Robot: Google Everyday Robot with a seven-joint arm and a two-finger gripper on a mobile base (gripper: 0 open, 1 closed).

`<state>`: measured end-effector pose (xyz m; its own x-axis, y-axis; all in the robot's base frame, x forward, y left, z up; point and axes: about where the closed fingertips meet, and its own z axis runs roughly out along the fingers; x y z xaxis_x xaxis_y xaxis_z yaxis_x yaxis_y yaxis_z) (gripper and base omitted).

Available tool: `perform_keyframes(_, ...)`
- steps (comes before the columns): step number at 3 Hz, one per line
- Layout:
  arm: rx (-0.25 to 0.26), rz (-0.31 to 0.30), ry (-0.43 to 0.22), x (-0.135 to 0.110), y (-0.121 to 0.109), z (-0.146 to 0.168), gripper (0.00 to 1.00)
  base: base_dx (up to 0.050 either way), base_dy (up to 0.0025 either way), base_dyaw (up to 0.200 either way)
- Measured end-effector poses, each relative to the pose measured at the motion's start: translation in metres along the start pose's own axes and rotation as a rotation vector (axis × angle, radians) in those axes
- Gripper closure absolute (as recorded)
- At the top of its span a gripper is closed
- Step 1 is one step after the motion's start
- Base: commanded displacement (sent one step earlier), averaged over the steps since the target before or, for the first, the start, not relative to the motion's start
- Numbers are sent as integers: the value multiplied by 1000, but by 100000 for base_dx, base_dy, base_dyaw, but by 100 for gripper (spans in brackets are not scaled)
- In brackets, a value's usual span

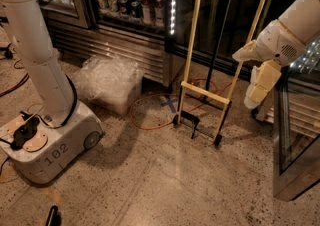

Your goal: Close left fridge door

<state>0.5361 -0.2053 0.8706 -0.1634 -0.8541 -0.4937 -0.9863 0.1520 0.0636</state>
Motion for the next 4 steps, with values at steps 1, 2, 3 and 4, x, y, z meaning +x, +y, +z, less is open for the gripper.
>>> perform_keyframes(1,39,22,-14,1,-3,0,0,0,0,0)
perform_keyframes(2,139,68,-52,4,2,-4,0,0,0,0)
perform_keyframes(3,233,99,-91,9,-3,-2,0,0,0,0)
perform_keyframes(4,233,99,-91,9,-3,-2,0,2236,103,7806)
